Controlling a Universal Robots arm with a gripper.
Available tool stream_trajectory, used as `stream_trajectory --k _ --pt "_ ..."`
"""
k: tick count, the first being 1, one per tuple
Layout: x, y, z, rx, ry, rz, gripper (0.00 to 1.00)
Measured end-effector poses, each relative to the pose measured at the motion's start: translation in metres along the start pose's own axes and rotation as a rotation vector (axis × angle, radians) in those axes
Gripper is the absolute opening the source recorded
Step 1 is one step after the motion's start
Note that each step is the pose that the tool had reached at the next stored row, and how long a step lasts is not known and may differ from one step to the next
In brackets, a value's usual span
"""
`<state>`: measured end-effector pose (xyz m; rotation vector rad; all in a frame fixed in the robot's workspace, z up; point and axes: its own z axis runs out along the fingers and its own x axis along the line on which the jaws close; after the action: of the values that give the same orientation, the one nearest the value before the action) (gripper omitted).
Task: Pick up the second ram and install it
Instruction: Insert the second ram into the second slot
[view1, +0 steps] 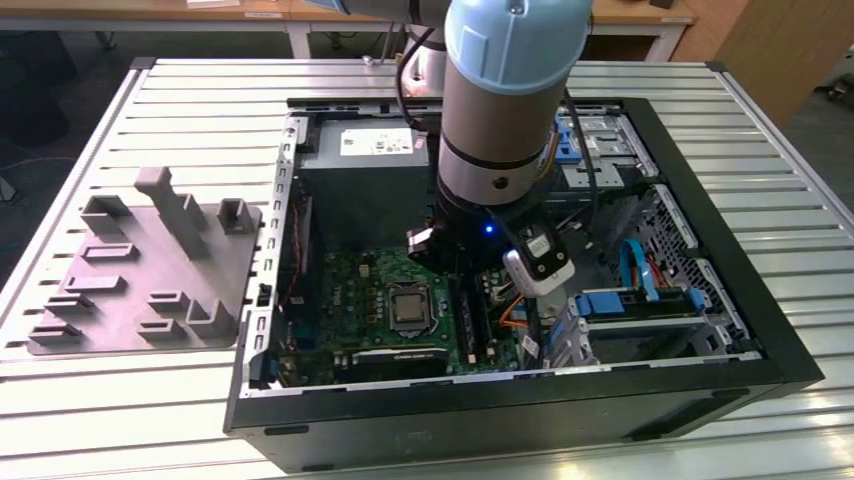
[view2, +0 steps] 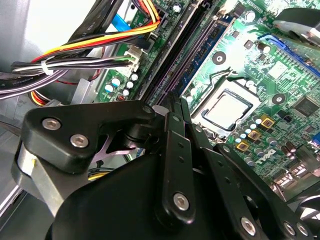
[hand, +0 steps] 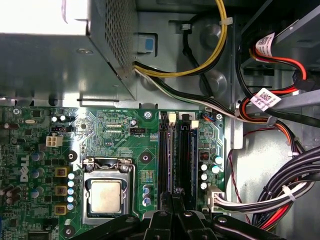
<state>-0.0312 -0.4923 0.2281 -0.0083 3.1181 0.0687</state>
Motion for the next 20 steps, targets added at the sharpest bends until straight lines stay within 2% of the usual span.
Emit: stream_trajectory --k 8,20 --pt "0.0 0.0002 0.0002 -0.0003 -0.0001 0.0 0.11" --pt "0.0 0.0002 0.0001 0.0006 -0.0013 0.029 0.11"
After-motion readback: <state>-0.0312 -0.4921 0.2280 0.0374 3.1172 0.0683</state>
